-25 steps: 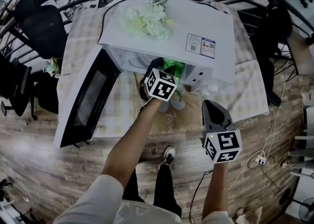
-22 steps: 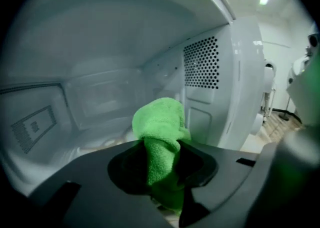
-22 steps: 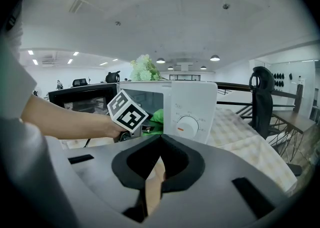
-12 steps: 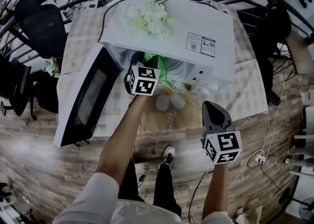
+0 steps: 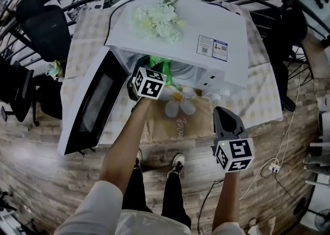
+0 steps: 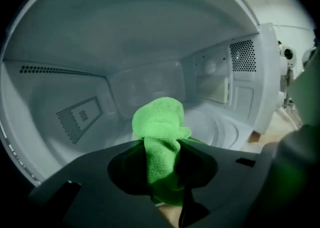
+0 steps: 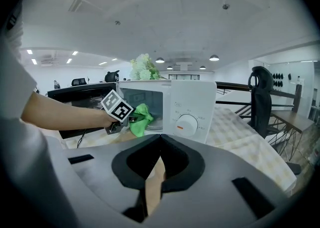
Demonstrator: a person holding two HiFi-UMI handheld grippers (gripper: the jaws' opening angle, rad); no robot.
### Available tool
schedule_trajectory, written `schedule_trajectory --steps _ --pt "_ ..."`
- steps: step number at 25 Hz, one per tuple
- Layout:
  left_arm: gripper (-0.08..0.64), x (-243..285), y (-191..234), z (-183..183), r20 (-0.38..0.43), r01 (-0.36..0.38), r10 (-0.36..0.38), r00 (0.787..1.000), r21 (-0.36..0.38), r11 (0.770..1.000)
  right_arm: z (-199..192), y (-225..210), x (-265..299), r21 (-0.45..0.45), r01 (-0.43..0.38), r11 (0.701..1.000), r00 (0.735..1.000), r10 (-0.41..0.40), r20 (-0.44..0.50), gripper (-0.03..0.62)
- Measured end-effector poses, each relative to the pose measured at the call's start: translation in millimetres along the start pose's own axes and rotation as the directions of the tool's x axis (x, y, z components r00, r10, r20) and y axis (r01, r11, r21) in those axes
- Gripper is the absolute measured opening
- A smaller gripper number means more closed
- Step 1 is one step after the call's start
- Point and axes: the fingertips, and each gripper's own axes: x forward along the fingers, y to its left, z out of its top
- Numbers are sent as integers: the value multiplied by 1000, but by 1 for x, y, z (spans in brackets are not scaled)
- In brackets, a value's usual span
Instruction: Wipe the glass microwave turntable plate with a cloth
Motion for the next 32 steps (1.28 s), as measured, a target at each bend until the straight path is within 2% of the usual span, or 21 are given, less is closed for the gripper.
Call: schedule_trajectory --steps 9,11,13,15,17,20,23,25,26,27,30,32 --pt "129 9 -76 25 -7 184 -184 983 46 982 -3 4 -4 -16 -18 1000 1000 17 -8 14" --pt "129 9 -94 32 -2 237 -238 971 38 971 -4 4 -4 -15 -19 1000 1000 19 -11 14" --pt "129 6 -112 38 16 314 -314 949 21 949 -5 4 -6 -15 -19 1000 1000 19 -13 14" --pt "129 2 -122 41 43 358 -358 933 4 934 -5 2 -7 -14 -16 1000 1000 15 -15 14" --pt "129 -1 -116 42 77 346 -344 936 -14 938 -5 -1 -10 -14 -10 1000 1000 10 -16 14" --pt "129 -6 -82 45 149 266 -254 956 -66 962 -6 -3 -11 -10 -6 1000 1000 6 -15 14" --pt "130 -10 -20 43 193 117 -87 977 -151 982 -8 -4 -11 -4 -9 1000 1000 9 -18 14" --pt "132 -11 18 32 170 5 31 985 -205 979 -12 -4 -10 9 -12 1000 1000 12 -23 14" --pt "132 -10 29 26 147 -32 63 987 -206 978 -14 -4 -10 19 -13 1000 1000 13 -25 14" --pt "132 -7 34 22 123 -49 71 990 -178 983 -15 -4 -9 28 -14 1000 1000 15 -26 14" --pt "137 7 26 11 38 -26 26 999 -7 1000 -20 -6 -8 31 -16 999 999 17 -35 14" --pt "137 13 22 5 -2 -8 8 1000 42 999 -21 -8 -9 20 -20 1000 999 20 -42 14"
